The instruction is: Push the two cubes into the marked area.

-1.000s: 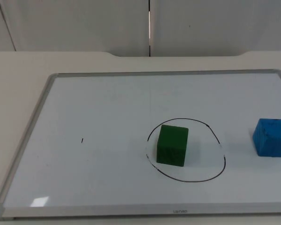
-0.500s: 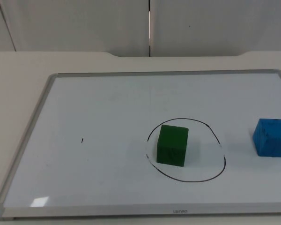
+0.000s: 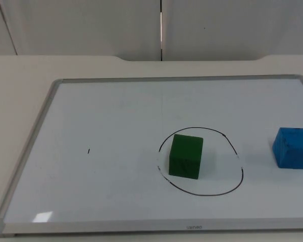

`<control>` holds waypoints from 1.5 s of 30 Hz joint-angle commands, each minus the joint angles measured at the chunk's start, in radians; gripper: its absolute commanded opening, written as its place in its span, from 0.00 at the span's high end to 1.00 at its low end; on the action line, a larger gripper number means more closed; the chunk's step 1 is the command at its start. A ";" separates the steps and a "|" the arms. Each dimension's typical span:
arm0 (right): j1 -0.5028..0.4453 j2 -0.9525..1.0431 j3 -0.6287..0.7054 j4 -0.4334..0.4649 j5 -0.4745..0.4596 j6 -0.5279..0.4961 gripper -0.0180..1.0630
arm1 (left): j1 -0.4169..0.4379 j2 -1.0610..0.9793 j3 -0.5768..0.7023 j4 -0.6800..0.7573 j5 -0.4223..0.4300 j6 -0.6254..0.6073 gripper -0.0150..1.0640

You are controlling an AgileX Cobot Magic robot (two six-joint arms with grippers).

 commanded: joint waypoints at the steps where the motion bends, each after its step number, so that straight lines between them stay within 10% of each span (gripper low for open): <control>1: -0.005 -0.004 0.001 0.001 -0.005 -0.004 0.01 | 0.002 -0.004 0.021 0.020 -0.040 -0.022 0.99; 30: -0.005 0.144 -0.003 0.006 -0.015 0.004 0.05 | 0.002 -0.004 0.021 0.065 -0.040 -0.068 0.99; 45: -0.005 0.764 -0.127 -0.002 -0.146 0.030 0.61 | 0.002 -0.004 0.021 0.065 -0.040 -0.068 0.99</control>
